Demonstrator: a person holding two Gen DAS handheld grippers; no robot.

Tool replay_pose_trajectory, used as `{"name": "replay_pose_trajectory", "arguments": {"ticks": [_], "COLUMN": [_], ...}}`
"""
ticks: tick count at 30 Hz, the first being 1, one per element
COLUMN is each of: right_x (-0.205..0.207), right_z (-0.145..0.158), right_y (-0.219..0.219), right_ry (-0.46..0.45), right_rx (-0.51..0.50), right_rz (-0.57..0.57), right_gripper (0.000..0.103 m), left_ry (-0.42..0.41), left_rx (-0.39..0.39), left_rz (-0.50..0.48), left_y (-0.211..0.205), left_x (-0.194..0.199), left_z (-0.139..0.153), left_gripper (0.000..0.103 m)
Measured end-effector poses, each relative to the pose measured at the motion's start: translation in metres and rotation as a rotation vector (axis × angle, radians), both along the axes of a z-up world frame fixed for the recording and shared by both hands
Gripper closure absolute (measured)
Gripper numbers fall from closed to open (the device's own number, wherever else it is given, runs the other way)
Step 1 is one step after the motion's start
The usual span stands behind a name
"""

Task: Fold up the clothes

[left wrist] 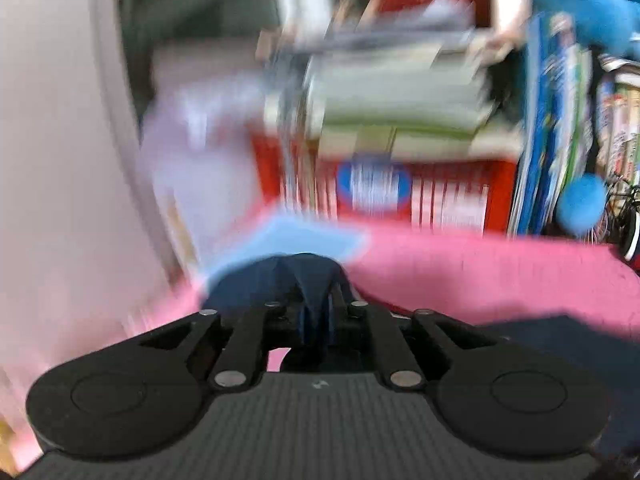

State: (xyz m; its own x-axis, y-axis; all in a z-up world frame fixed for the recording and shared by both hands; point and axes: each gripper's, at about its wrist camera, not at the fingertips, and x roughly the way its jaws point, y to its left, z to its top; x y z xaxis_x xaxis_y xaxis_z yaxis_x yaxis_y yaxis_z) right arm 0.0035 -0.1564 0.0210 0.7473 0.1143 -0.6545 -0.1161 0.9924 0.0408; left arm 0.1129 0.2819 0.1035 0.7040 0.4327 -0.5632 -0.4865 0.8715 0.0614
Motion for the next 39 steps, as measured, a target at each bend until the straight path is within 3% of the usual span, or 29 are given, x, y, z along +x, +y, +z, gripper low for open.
{"name": "replay_pose_trajectory", "arguments": {"ticks": [1, 3, 6, 7, 9, 11, 13, 14, 15, 19, 21, 22, 24, 28, 32, 33, 34, 39], "right_x": [0.000, -0.001, -0.001, -0.001, 0.000, 0.000, 0.000, 0.000, 0.000, 0.000, 0.000, 0.000, 0.001, 0.000, 0.000, 0.000, 0.000, 0.000], "right_z": [0.000, 0.000, 0.000, 0.001, 0.001, 0.002, 0.003, 0.003, 0.003, 0.003, 0.004, 0.004, 0.004, 0.004, 0.005, 0.005, 0.005, 0.005], "right_y": [0.000, 0.000, 0.000, 0.001, 0.001, 0.001, 0.001, 0.001, 0.001, 0.002, 0.002, 0.002, 0.002, 0.002, 0.002, 0.002, 0.002, 0.001], "right_ry": [0.000, 0.000, 0.001, 0.001, 0.001, 0.001, 0.002, 0.002, 0.002, 0.002, 0.002, 0.002, 0.002, 0.002, 0.002, 0.002, 0.002, 0.003], "right_rx": [-0.001, -0.003, -0.005, -0.005, -0.006, -0.007, -0.008, -0.008, -0.009, -0.011, -0.011, -0.012, -0.012, -0.012, -0.013, -0.013, -0.013, -0.015], "right_rz": [0.000, 0.001, 0.001, 0.000, 0.000, 0.000, 0.000, 0.000, 0.000, 0.000, 0.000, 0.000, 0.000, 0.001, 0.001, 0.001, 0.001, 0.002], "right_gripper": [0.000, 0.000, 0.000, 0.000, 0.000, 0.000, 0.000, 0.000, 0.000, 0.000, 0.000, 0.000, 0.000, 0.000, 0.000, 0.000, 0.000, 0.000], "left_ry": [0.021, 0.047, 0.090, 0.083, 0.062, -0.028, -0.133, -0.154, -0.162, -0.116, -0.148, -0.169, -0.192, -0.189, -0.201, -0.206, -0.223, -0.360], "left_rx": [-0.070, -0.196, -0.306, -0.310, -0.280, -0.204, -0.150, -0.150, -0.168, -0.412, -0.561, -0.608, -0.603, -0.537, -0.469, -0.439, -0.363, 0.162], "left_rz": [0.000, -0.023, -0.061, -0.077, -0.071, -0.012, 0.013, 0.008, 0.011, 0.096, 0.150, 0.170, 0.189, 0.196, 0.229, 0.238, 0.237, 0.157], "left_y": [0.008, 0.016, 0.020, 0.022, 0.026, 0.032, 0.036, 0.038, 0.042, 0.079, 0.097, 0.102, 0.104, 0.104, 0.113, 0.114, 0.113, 0.092], "left_x": [-0.003, -0.012, -0.028, -0.034, -0.046, -0.065, -0.084, -0.089, -0.090, -0.075, -0.071, -0.070, -0.064, -0.046, -0.027, -0.024, -0.023, -0.009], "left_z": [-0.011, -0.028, -0.040, -0.040, -0.036, -0.026, -0.015, -0.011, -0.010, -0.028, -0.042, -0.047, -0.050, -0.053, -0.054, -0.051, -0.040, 0.025], "left_gripper": [0.089, 0.074, 0.062, 0.058, 0.039, 0.039, 0.032, 0.018, 0.012, 0.013, 0.016, 0.016, 0.025, 0.042, 0.086, 0.087, 0.088, 0.089]}}
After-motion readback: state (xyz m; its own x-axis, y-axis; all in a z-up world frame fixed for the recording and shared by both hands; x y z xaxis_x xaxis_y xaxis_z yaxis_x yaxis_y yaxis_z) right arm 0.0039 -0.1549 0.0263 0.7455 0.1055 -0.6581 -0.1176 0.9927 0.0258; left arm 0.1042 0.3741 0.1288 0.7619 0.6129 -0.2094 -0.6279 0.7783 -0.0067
